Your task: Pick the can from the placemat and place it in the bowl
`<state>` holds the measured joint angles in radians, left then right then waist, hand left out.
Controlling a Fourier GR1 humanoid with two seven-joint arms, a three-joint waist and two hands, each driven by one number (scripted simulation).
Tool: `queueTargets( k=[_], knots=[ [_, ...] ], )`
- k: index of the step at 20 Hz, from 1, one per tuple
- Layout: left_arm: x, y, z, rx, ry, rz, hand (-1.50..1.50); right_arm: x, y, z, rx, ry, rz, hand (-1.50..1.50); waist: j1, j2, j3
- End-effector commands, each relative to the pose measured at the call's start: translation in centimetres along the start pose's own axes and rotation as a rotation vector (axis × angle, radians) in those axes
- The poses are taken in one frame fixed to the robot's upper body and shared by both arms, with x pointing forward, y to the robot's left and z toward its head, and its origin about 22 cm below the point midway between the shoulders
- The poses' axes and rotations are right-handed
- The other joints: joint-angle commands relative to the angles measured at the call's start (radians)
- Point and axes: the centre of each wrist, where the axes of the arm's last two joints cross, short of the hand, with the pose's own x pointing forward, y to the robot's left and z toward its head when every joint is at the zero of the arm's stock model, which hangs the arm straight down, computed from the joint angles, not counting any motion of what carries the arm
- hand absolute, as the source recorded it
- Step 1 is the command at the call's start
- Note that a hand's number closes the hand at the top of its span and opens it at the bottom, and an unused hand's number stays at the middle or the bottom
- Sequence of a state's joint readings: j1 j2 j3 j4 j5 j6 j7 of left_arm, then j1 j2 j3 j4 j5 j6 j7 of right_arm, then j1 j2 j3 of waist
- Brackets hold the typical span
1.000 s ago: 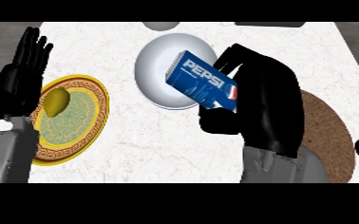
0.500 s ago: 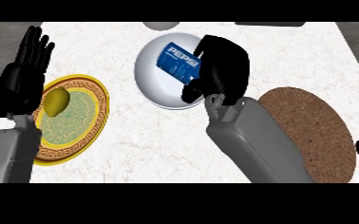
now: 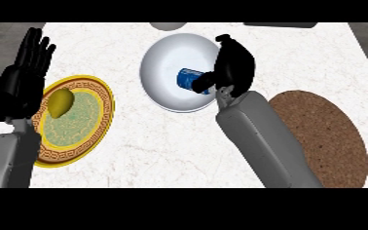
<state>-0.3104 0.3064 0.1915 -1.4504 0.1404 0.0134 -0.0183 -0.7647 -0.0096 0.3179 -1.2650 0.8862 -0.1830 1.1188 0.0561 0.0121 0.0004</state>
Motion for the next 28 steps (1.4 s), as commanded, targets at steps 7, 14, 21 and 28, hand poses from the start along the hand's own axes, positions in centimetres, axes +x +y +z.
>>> queueTargets(
  k=[7,14,21,28],
  knots=[
    [-1.2,1.0,1.6,0.028,0.008,-0.007,0.00,-1.3,1.6,-1.4,-0.338,-0.016,-0.392,-1.50,-0.026,-0.009,-0.001],
    [-0.9,1.5,1.7,0.063,0.015,-0.005,0.00,-4.6,0.6,-1.0,-0.486,0.088,-0.538,-1.50,-0.066,-0.021,-0.001],
    [-0.5,1.8,1.9,0.082,0.036,-0.018,0.00,-11.2,-2.6,4.1,-0.542,0.093,-0.636,-1.50,-0.090,-0.022,0.000],
    [-1.3,1.5,1.8,0.073,0.027,-0.019,0.00,-18.4,-7.0,9.9,-0.553,0.062,-0.678,-1.50,-0.079,-0.015,0.000]
  ],
)
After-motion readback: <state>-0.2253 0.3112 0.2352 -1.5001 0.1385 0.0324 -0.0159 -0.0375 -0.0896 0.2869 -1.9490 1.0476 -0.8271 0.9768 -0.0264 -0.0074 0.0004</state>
